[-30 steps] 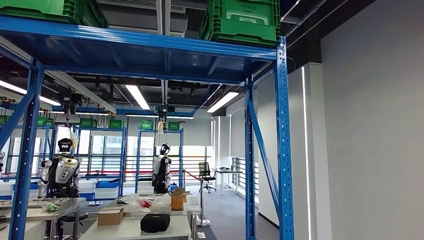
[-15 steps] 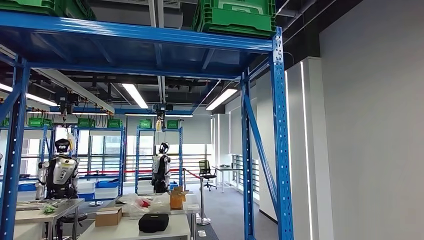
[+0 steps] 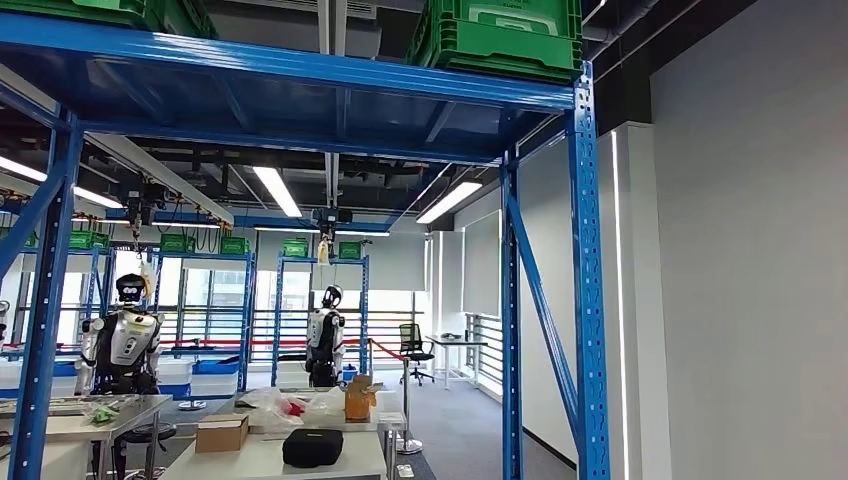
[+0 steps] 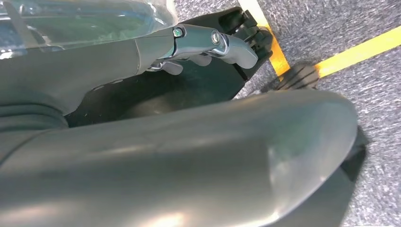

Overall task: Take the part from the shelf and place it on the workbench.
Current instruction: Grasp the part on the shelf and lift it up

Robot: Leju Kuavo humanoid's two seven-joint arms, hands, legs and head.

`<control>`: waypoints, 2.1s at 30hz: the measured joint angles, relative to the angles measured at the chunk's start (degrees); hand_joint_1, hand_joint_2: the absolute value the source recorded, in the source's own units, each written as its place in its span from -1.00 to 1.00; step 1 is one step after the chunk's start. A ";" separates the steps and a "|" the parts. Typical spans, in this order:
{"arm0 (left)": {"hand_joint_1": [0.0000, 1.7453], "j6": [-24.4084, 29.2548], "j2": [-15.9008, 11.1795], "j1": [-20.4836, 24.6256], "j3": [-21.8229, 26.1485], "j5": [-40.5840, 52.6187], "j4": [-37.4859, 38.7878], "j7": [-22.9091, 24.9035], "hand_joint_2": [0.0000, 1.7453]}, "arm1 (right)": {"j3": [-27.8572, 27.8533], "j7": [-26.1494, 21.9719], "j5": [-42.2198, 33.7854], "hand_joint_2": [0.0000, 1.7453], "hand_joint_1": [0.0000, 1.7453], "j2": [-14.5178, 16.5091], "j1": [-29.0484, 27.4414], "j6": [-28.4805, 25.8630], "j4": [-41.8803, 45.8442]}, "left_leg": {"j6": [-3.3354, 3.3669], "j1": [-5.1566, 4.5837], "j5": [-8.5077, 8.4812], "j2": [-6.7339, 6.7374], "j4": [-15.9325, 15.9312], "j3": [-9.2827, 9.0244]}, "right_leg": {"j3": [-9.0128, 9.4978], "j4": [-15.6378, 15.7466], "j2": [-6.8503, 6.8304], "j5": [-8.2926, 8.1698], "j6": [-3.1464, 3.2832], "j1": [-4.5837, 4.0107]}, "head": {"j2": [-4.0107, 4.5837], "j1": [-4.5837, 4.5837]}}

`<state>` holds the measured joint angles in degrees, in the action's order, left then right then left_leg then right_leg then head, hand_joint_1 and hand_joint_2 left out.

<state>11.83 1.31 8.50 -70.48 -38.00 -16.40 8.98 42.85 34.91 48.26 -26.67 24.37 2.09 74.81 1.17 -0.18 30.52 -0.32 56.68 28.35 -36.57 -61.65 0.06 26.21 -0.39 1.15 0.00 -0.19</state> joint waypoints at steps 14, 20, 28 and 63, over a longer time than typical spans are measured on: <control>-1.00 -0.01 0.03 0.42 0.36 0.72 0.15 -0.29 -1.00 | 0.70 0.00 -0.83 -1.00 -1.00 -0.08 0.21 -0.28 0.89 | -2.14 0.52 0.41 0.13 8.35 5.17 | 3.59 3.16 0.36 1.77 2.26 -0.02 | 0.00 0.83; -1.00 0.04 0.07 0.07 0.36 0.71 0.25 -0.20 -1.00 | 0.80 0.00 -0.90 -1.00 -1.00 -0.18 0.26 -0.39 1.24 | -0.19 0.18 -1.48 0.02 0.76 2.26 | 3.71 3.17 0.27 2.22 0.29 -0.14 | 0.00 0.61; -1.00 0.06 0.26 -0.09 0.38 0.71 0.27 -0.19 -1.00 | 1.04 0.00 -0.98 -1.00 -1.00 -0.49 -0.27 -0.25 1.34 | 0.78 0.22 -1.13 0.03 0.28 1.17 | -3.68 -9.12 0.14 4.53 -0.35 -0.04 | 0.00 -0.04; -1.00 0.02 0.38 -0.30 0.74 0.78 0.41 -0.35 -1.00 | 1.01 0.00 -0.86 -1.00 -1.00 -0.83 -0.80 0.08 2.48 | -0.29 -0.11 0.13 0.01 0.18 0.20 | 1.55 2.92 0.21 -0.13 0.77 -0.47 | -0.01 0.09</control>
<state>11.85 1.68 8.20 -69.74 -37.22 -15.99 8.63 43.86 34.91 47.40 -27.50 23.57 2.17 77.28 0.88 -0.30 30.65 -0.31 56.86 28.54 -35.02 -58.73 0.27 26.08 0.38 0.68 -0.01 -0.09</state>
